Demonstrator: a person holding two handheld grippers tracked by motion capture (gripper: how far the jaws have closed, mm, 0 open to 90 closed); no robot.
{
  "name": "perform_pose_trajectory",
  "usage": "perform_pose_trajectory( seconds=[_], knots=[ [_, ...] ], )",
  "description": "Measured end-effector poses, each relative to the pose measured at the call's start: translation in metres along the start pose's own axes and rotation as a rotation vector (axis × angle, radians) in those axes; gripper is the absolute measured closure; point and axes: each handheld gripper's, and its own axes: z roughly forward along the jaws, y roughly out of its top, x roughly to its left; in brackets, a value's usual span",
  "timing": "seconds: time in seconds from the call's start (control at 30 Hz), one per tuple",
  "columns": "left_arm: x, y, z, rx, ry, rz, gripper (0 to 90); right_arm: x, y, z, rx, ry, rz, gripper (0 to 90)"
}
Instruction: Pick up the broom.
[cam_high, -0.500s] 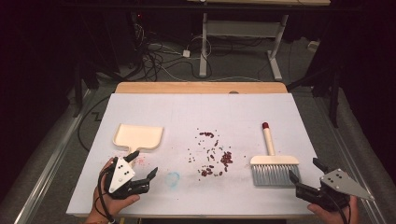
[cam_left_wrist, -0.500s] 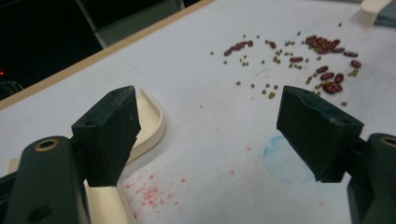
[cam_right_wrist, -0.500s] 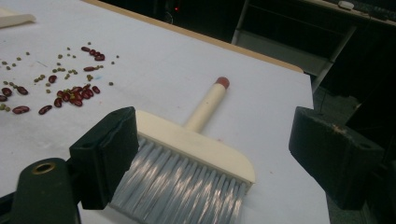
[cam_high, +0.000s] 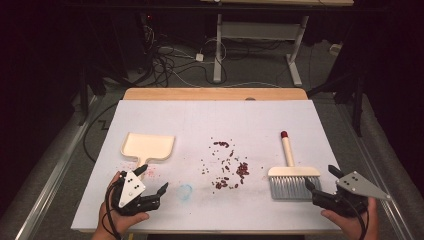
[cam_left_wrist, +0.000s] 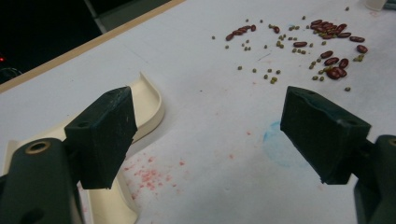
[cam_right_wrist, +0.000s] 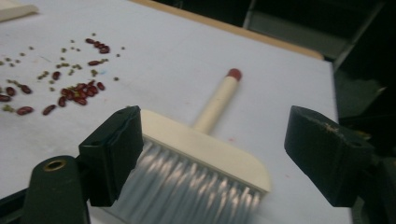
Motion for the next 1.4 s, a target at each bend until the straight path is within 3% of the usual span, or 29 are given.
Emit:
perform_pose_trajectory(
  seconds=[0.13,0.23,0.27,0.37,0.43,0.47,0.57,0.63,0.67,0.73,0.83,1.07,1.2,1.4],
  knots=[
    [0.0,0.001,0.0,-0.002,-0.003,-0.003,17.9,-0.003,0.017,0.021,0.08,0.05,0.05,25.1],
    [0.001,0.001,0.001,0.0,-0.016,-0.022,17.9,-0.002,0.031,0.04,0.151,0.038,0.058,28.6],
    [0.003,0.0,0.003,0.005,-0.026,-0.044,17.9,-0.004,0.038,0.051,0.184,0.033,0.079,29.5],
    [0.003,0.001,0.005,0.01,-0.029,-0.043,17.9,-0.014,0.05,0.087,0.282,0.021,0.128,31.5],
    [0.003,0.001,0.005,0.011,-0.03,-0.041,17.9,-0.019,0.054,0.111,0.354,0.005,0.134,33.2],
    [0.002,0.0,0.005,0.018,-0.031,-0.034,17.9,-0.022,0.055,0.127,0.421,-0.001,0.137,34.5],
    [0.003,-0.001,0.005,0.026,-0.034,-0.031,17.9,-0.032,0.051,0.158,0.54,-0.01,0.175,39.0],
    [0.002,-0.002,0.005,0.032,-0.036,-0.029,18.0,-0.034,0.047,0.169,0.567,0.04,0.235,43.6],
    [0.002,-0.002,0.005,0.032,-0.036,-0.029,18.0,-0.033,0.046,0.173,0.582,0.046,0.23,45.4],
    [0.002,-0.003,0.004,0.036,-0.034,-0.029,18.0,-0.028,0.044,0.179,0.597,0.025,0.186,51.7],
    [0.002,-0.003,0.003,0.037,-0.032,-0.031,18.1,-0.025,0.044,0.181,0.572,0.018,0.186,60.7],
    [0.0,-0.003,0.006,0.05,-0.034,-0.019,18.4,-0.022,0.041,0.182,0.537,0.01,0.198,64.5],
    [-0.001,-0.002,0.009,0.054,-0.044,-0.014,18.4,-0.022,0.041,0.182,0.521,0.026,0.196,69.8],
    [-0.001,-0.001,0.012,0.06,-0.054,-0.012,18.5,-0.025,0.039,0.179,0.489,0.052,0.194,69.9]
  ],
)
